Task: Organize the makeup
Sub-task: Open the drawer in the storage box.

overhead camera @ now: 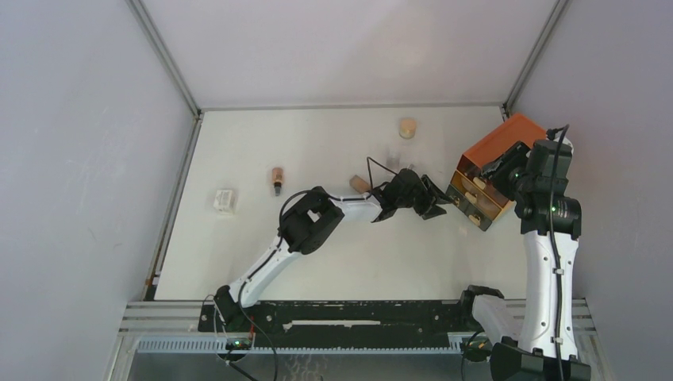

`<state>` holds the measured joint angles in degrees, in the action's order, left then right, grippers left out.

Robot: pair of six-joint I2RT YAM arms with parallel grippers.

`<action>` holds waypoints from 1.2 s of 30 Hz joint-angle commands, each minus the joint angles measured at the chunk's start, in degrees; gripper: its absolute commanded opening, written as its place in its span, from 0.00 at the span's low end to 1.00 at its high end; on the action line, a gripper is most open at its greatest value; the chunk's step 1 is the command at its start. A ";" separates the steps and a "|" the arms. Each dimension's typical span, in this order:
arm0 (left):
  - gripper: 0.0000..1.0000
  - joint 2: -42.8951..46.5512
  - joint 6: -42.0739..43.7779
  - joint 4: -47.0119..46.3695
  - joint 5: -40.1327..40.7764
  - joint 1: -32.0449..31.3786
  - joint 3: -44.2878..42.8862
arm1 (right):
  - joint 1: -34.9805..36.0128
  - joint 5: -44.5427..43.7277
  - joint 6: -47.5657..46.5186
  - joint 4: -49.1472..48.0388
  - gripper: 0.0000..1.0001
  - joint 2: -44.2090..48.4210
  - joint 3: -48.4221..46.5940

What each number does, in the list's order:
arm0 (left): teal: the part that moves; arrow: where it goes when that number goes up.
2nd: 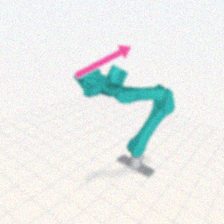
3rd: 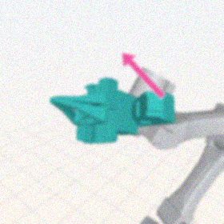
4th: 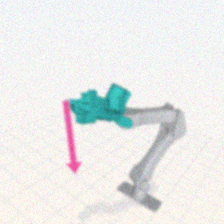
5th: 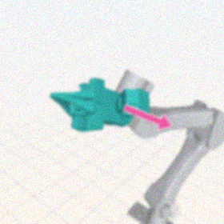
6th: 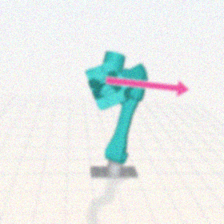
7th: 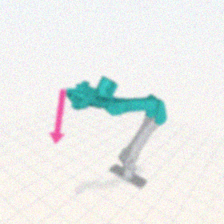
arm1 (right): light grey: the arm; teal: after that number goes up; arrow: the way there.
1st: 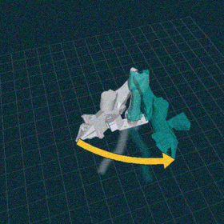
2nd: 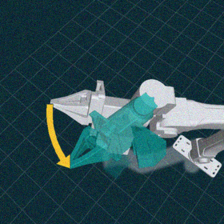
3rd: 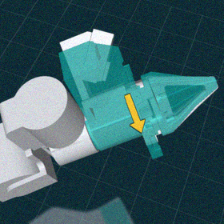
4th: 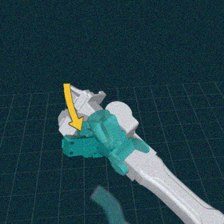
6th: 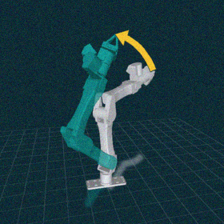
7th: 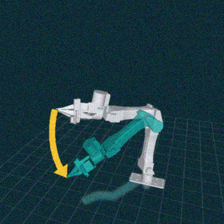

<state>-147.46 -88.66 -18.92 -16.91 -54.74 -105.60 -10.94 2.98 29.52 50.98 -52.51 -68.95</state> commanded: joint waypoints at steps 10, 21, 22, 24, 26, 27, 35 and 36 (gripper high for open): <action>0.57 1.24 -2.87 -11.74 2.88 -0.19 1.66 | 1.16 -1.18 -1.69 -1.55 0.52 0.26 -1.36; 0.53 -1.96 -4.30 -10.54 2.57 -0.19 -2.16 | 1.60 -0.93 -1.93 -1.51 0.52 0.30 -1.36; 0.53 -2.26 -4.32 -10.17 2.50 -0.26 -2.86 | 1.55 -0.88 -1.92 -1.54 0.52 0.35 -1.36; 0.53 -2.63 -4.16 -9.56 2.52 -0.38 -3.93 | 1.68 -0.79 -1.97 -1.58 0.52 0.35 -1.36; 0.52 -2.73 -4.35 -9.67 2.85 -0.45 -4.17 | 1.76 -0.92 -2.01 -1.55 0.52 0.34 -1.36; 0.51 -2.81 -4.41 -9.85 3.13 -0.45 -4.47 | 1.84 -1.00 -2.05 -1.50 0.52 0.32 -1.36; 0.44 -4.24 -4.86 -9.75 4.24 -0.34 -8.39 | 2.45 -1.53 -2.38 -1.36 0.52 0.33 -1.36; 0.42 -4.32 -5.04 -9.87 4.25 -0.36 -8.39 | 2.56 -1.57 -2.40 -1.40 0.52 0.24 -1.36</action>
<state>-151.50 -93.06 -26.59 -14.50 -54.89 -110.13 -8.97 2.48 28.56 50.98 -52.51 -68.95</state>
